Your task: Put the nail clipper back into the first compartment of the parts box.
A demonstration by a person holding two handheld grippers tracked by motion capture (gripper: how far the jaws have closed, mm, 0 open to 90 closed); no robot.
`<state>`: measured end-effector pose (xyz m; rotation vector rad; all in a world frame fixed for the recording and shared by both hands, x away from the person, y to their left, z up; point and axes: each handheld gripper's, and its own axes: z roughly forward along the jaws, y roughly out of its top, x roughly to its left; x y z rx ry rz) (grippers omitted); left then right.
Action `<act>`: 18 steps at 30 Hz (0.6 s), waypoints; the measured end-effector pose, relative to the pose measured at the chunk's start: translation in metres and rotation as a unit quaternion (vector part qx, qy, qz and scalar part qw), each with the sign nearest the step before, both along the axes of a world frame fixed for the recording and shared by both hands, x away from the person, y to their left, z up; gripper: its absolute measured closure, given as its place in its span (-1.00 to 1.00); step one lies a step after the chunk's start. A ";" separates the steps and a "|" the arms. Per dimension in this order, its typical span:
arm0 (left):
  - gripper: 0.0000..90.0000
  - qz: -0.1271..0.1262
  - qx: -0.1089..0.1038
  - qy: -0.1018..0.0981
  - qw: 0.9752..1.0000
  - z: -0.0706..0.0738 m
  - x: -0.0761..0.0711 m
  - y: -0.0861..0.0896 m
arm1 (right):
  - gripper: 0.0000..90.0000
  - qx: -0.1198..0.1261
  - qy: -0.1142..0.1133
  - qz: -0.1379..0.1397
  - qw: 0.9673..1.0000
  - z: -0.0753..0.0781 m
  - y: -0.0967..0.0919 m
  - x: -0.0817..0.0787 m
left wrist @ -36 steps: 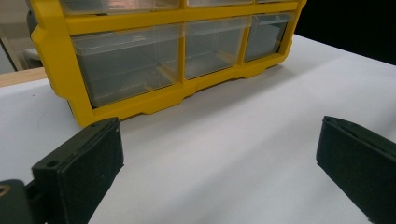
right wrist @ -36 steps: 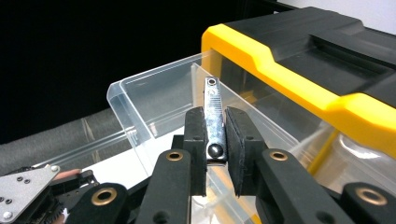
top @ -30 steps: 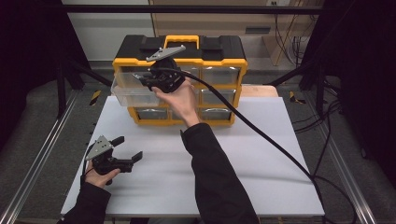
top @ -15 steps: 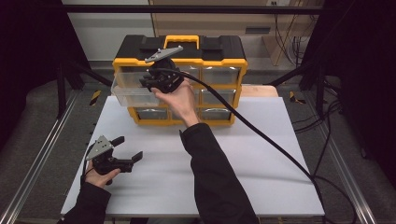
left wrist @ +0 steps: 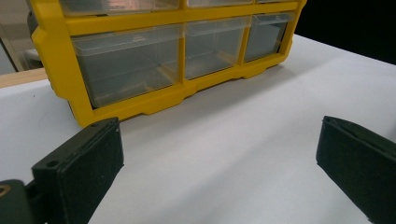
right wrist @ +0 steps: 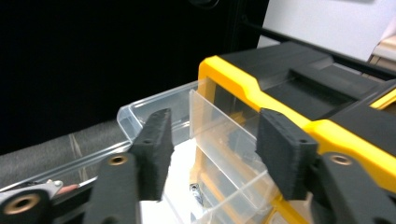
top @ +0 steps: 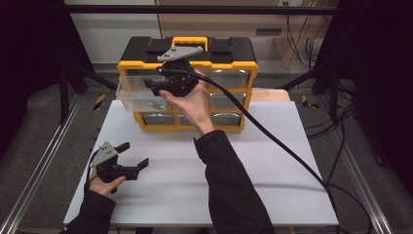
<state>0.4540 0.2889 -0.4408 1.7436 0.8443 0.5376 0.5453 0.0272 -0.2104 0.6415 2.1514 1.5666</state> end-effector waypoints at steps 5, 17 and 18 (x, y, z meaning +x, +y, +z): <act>-0.99 0.000 0.001 0.001 1.000 0.000 0.000 -0.001 | -0.39 0.017 -0.015 -0.011 1.000 0.005 -0.020 -0.012; -0.99 0.000 0.003 0.002 1.000 -0.001 0.000 -0.001 | -0.89 0.043 -0.016 -0.025 0.999 -0.001 -0.069 -0.041; -0.99 0.000 0.004 0.002 1.000 -0.001 0.000 -0.001 | -0.90 0.043 -0.015 -0.025 0.999 -0.003 -0.071 -0.043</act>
